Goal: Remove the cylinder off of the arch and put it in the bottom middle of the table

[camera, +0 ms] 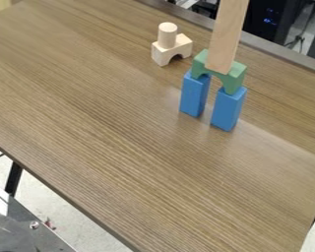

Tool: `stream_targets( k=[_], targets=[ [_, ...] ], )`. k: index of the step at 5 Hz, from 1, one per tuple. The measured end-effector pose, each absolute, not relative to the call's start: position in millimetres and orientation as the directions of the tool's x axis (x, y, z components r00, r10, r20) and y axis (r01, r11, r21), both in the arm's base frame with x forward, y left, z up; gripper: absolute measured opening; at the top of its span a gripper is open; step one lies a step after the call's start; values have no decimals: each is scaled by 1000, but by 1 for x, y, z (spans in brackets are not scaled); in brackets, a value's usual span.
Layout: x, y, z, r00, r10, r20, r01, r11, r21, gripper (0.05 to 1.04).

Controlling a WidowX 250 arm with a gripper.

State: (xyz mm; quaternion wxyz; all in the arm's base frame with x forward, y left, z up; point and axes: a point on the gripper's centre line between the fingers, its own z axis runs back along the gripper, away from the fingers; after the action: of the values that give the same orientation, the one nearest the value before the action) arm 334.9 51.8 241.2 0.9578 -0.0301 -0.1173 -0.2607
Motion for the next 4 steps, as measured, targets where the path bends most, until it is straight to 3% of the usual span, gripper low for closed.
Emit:
stream_targets(
  k=[1, 4],
  targets=[
    [336, 52, 230, 845, -491, 213, 506, 862, -21, 999],
    [346, 90, 179, 867, -484, 119, 476, 875, 90, 999]
  ],
)
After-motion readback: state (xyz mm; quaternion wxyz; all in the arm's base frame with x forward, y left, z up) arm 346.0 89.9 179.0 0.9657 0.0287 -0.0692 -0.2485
